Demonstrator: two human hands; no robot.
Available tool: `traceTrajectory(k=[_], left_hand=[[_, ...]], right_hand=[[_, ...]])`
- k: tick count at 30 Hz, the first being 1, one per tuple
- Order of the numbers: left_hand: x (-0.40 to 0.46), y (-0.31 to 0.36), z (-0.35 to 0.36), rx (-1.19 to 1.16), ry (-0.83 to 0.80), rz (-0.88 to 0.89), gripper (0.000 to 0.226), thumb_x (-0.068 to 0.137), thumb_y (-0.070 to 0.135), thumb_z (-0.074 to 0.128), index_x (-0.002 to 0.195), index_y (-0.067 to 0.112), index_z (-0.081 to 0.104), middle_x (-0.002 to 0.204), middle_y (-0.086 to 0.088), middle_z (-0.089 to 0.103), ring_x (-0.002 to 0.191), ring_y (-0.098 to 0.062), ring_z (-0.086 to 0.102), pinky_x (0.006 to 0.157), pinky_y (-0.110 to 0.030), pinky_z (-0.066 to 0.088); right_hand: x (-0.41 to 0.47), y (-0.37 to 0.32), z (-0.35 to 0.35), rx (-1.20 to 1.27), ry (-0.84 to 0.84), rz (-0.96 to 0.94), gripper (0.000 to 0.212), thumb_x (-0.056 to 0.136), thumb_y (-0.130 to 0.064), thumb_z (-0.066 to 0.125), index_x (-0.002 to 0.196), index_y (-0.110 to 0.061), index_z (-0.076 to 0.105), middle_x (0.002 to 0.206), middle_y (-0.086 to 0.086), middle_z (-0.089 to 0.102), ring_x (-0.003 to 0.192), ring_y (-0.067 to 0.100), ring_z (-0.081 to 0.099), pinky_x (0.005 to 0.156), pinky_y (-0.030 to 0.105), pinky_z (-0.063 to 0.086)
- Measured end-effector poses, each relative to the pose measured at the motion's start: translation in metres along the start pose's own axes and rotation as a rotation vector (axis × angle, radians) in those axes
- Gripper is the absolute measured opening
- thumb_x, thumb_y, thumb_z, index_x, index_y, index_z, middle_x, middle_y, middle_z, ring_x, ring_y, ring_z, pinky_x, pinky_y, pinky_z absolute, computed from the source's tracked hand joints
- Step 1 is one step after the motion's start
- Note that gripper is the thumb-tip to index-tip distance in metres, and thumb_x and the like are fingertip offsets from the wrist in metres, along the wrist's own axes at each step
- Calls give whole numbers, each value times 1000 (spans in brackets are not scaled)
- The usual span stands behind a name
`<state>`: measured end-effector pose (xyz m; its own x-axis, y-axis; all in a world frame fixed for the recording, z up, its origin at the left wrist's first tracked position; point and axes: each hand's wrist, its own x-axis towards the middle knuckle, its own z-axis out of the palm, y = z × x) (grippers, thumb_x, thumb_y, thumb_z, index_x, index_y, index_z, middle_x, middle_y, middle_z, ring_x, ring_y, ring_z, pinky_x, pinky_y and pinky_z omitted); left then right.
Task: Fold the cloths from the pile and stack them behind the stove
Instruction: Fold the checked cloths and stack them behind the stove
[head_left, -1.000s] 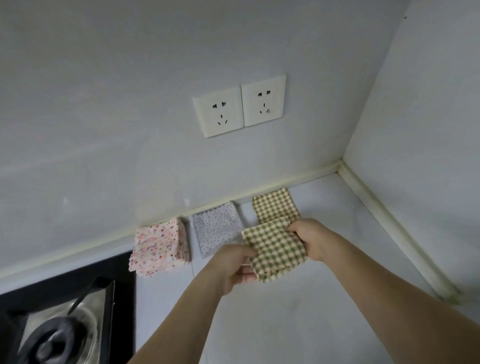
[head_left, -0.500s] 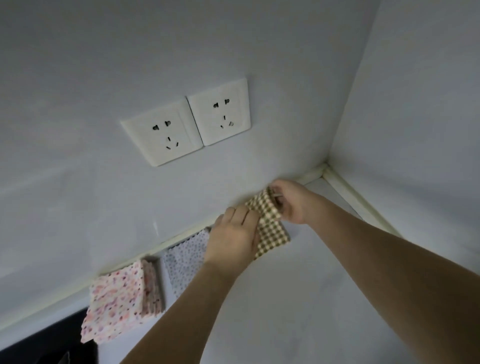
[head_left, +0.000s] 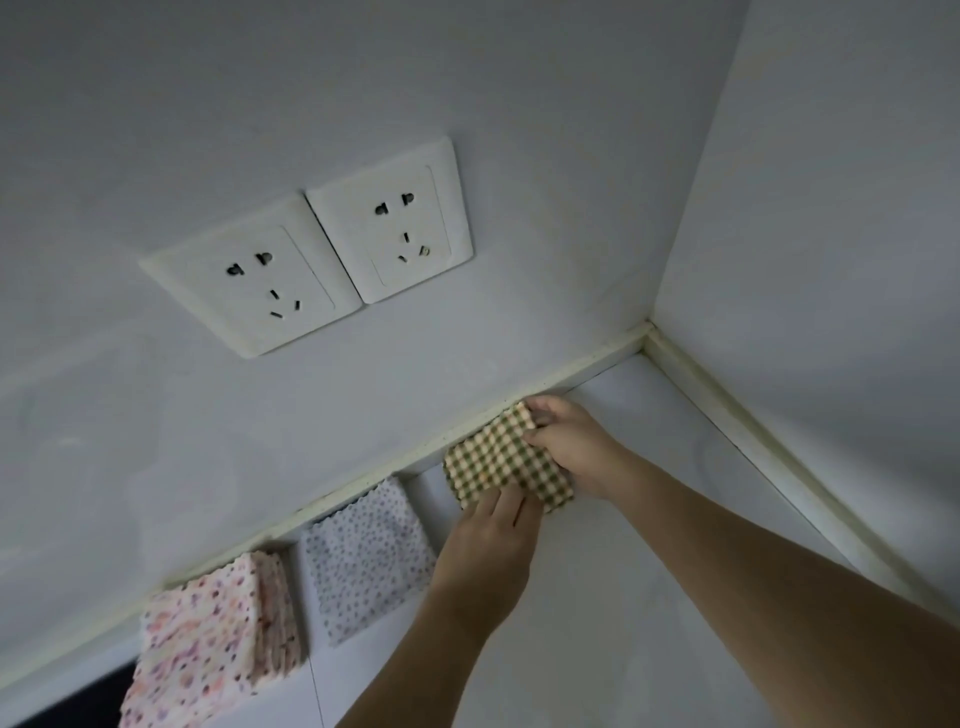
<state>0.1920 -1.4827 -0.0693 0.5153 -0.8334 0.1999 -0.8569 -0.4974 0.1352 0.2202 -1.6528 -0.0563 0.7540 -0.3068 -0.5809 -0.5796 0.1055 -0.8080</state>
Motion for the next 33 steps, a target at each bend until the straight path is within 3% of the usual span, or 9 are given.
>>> traceTrajectory(k=[4,8,14,18,21,23,27,30,33], left_hand=[[-3,0,5,-65,-94,-133,27,73,6,61,100,12,64,92,-2,57,78,-19,55,64,-28,53],[-2,4,-1,-139,-136,-208,36,81,16,38,106,12,63,97,-1,57,83,-17,56,65,-26,52],[-9,11,-34,-105,-47,-360,33,75,13,38,95,10,63,89,-5,60,78,-25,57,58,-35,51],[-41,8,-71,0,11,-428,25,72,10,60,97,9,62,92,-7,61,80,-28,58,62,-39,54],[-81,0,-103,96,30,-517,25,76,17,52,96,8,63,93,-8,63,83,-29,59,71,-40,52],[-114,-9,-120,152,40,-554,24,75,17,55,96,9,63,93,-8,63,86,-31,60,78,-42,51],[-185,-30,-151,141,128,-587,25,77,12,57,100,7,62,95,-8,63,85,-30,59,73,-39,53],[-246,-48,-173,172,175,-595,25,73,9,66,97,9,62,93,-5,62,79,-26,58,70,-35,50],[-317,-72,-193,182,173,-591,32,75,12,67,106,9,62,101,-5,63,85,-27,60,74,-36,52]], right_hand=[[3,8,2,-136,55,-79,45,90,-3,55,133,-18,52,128,-2,59,114,16,56,101,37,46],[-9,6,0,-269,190,-223,41,93,-4,53,132,-15,51,126,-1,56,113,13,53,90,20,39],[-45,2,5,-508,250,-310,45,95,-7,49,140,-10,43,141,8,47,130,21,44,106,29,34],[-93,3,29,-646,369,-547,47,87,0,52,134,-4,47,137,13,47,130,27,42,111,32,30],[-136,7,62,-723,390,-758,48,79,5,58,127,2,53,132,19,52,125,34,47,109,37,34],[-162,10,90,-765,373,-854,48,75,7,63,122,4,55,126,21,56,118,37,53,106,39,37],[-214,12,152,-812,273,-939,49,78,5,63,126,3,53,129,17,55,122,33,51,107,38,37],[-251,17,202,-828,222,-931,49,83,2,61,131,1,50,135,16,52,128,30,46,109,32,31],[-286,27,258,-847,172,-899,46,87,-3,58,131,-1,48,136,15,50,128,30,45,109,36,35]])
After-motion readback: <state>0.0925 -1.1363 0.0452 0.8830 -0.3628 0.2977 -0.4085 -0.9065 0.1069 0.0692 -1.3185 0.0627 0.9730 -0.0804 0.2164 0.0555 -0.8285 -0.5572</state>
